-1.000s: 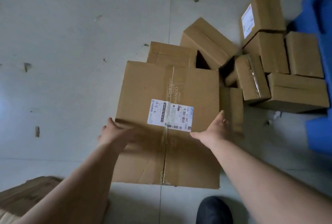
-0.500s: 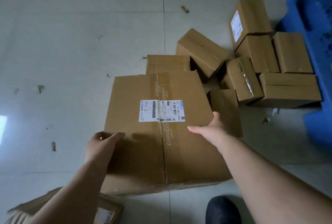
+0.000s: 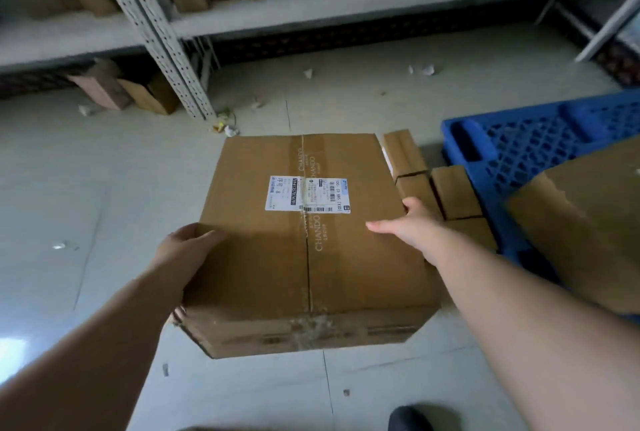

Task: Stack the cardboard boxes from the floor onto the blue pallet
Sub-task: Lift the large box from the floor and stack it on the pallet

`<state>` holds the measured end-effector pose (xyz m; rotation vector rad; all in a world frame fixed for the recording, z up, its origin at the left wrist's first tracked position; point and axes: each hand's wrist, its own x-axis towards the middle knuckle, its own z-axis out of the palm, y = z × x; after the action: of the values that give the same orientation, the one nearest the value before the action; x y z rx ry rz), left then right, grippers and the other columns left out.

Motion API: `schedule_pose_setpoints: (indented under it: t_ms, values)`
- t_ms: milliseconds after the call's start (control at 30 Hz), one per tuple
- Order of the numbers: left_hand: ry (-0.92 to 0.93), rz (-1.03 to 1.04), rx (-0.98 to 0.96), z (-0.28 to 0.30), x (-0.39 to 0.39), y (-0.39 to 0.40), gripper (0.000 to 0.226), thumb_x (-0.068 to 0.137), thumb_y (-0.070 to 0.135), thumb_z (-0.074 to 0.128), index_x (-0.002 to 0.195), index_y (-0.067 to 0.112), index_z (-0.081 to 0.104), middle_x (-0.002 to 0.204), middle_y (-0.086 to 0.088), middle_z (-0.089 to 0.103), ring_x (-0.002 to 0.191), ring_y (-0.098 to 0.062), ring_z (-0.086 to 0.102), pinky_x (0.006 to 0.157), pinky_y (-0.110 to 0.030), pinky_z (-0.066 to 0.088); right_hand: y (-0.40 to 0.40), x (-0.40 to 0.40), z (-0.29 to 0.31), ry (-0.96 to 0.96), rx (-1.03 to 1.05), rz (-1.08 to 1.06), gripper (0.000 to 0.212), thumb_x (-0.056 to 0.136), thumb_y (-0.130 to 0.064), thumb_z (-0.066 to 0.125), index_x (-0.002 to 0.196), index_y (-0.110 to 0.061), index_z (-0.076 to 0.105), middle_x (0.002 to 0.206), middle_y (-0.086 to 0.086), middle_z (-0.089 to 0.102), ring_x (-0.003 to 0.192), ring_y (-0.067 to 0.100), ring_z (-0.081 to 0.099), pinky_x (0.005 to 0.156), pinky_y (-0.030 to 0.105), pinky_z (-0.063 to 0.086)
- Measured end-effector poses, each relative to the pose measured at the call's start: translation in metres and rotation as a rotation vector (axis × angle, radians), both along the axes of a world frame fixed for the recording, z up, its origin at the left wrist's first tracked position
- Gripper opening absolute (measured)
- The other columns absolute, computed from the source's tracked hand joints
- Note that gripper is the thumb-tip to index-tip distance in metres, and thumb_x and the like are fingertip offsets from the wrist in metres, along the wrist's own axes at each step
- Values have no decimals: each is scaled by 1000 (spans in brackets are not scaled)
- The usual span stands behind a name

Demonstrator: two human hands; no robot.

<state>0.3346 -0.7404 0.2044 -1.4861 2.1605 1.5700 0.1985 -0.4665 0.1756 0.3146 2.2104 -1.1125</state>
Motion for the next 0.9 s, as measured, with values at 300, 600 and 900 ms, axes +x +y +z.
schedule_pose_setpoints:
  t_ms: [300,600,900]
  values:
    - [252,-184,-118,314,-94,95,57,67,30,78,119,18,58,98,-6,59,72,-19,53,75,-33,44,112,-40,328,280,-89,-193,68,60,-37,83,118,-12,55,114,7,63,98,27,61,89,43,50]
    - [493,-442,-84,494,-185,269,73,71,33,75,134,20,43,116,-5,55,89,-21,47,82,-37,41,292,-55,514,594,-102,-478,66,66,-33,80,123,-11,52,120,11,60,105,31,58,94,46,46]
    - [566,-706,-66,540,-245,428,70,75,29,72,136,21,41,128,-9,53,99,-25,50,93,-44,42,435,-36,546,680,-114,-772,63,65,-31,82,117,-13,53,120,7,60,106,28,57,93,41,45]
